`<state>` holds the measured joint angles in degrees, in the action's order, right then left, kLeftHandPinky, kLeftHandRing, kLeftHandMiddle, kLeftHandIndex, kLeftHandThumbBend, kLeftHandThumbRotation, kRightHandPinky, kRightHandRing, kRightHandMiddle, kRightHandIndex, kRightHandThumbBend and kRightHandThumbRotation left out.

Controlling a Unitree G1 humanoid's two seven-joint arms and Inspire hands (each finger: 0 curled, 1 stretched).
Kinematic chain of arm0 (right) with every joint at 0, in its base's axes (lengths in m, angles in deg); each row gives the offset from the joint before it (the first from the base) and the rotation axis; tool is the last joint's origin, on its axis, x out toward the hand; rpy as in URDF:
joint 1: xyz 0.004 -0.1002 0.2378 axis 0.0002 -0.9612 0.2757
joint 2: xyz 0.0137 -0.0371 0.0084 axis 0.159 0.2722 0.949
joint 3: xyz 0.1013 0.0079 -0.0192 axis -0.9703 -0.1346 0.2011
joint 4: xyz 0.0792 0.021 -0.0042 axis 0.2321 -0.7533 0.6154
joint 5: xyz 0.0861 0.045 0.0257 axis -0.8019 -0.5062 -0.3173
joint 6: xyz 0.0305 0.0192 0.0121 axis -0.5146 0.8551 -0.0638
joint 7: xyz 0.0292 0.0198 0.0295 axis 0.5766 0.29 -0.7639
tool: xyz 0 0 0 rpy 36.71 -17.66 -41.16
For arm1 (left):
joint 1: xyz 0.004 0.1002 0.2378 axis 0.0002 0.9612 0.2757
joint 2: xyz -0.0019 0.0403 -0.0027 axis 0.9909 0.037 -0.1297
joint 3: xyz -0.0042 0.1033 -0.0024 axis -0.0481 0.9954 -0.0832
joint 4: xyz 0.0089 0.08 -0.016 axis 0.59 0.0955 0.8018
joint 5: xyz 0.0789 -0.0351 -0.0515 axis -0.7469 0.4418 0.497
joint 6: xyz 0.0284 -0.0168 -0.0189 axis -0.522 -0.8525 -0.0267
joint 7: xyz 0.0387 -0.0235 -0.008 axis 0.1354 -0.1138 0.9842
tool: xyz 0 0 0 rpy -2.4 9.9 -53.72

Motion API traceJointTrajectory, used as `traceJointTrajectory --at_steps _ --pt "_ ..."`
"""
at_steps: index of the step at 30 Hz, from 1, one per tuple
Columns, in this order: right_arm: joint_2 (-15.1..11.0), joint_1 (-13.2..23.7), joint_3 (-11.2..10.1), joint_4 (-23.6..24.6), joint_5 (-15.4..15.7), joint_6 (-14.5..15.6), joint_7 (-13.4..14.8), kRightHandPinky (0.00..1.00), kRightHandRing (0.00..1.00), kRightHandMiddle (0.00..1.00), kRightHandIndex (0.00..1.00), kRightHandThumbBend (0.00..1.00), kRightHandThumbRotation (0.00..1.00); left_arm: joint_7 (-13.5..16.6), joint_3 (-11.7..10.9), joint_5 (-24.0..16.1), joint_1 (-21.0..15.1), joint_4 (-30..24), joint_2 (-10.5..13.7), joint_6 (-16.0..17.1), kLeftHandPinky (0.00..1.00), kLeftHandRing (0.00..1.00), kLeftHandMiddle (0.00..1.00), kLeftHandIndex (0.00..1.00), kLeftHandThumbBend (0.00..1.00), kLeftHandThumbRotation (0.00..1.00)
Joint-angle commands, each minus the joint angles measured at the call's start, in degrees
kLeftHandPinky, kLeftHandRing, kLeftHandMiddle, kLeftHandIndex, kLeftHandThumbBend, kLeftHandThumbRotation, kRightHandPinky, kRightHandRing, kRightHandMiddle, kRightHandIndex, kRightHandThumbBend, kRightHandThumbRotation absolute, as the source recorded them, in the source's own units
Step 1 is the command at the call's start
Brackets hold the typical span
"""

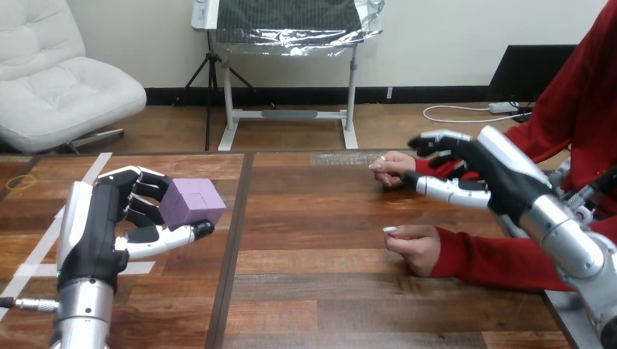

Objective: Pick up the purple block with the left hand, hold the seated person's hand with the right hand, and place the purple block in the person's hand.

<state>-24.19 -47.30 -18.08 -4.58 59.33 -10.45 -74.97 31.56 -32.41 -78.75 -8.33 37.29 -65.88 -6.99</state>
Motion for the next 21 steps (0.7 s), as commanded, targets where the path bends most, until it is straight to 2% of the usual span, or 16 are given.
traceJointTrajectory --at_steps 1,9,21 --pt "-1.64 4.4 0.32 -1.57 0.42 -1.06 2.14 0.64 0.78 0.82 0.82 0.62 0.67 -0.07 -1.39 0.1 -3.32 -3.65 0.66 2.17 0.37 0.4 0.41 0.41 0.68 0.0" --pt "-2.06 4.96 0.95 -3.84 1.28 0.18 2.35 0.67 0.8 0.83 0.84 0.63 0.74 -0.79 -1.85 1.28 -3.1 -4.18 0.26 1.42 0.37 0.4 0.41 0.41 0.69 0.0" --pt "-2.81 5.39 1.83 -7.24 2.26 -0.75 2.91 0.69 0.82 0.85 0.85 0.67 0.92 -1.16 -2.15 1.49 -2.88 -3.78 0.41 2.53 0.36 0.39 0.41 0.41 0.69 0.0"
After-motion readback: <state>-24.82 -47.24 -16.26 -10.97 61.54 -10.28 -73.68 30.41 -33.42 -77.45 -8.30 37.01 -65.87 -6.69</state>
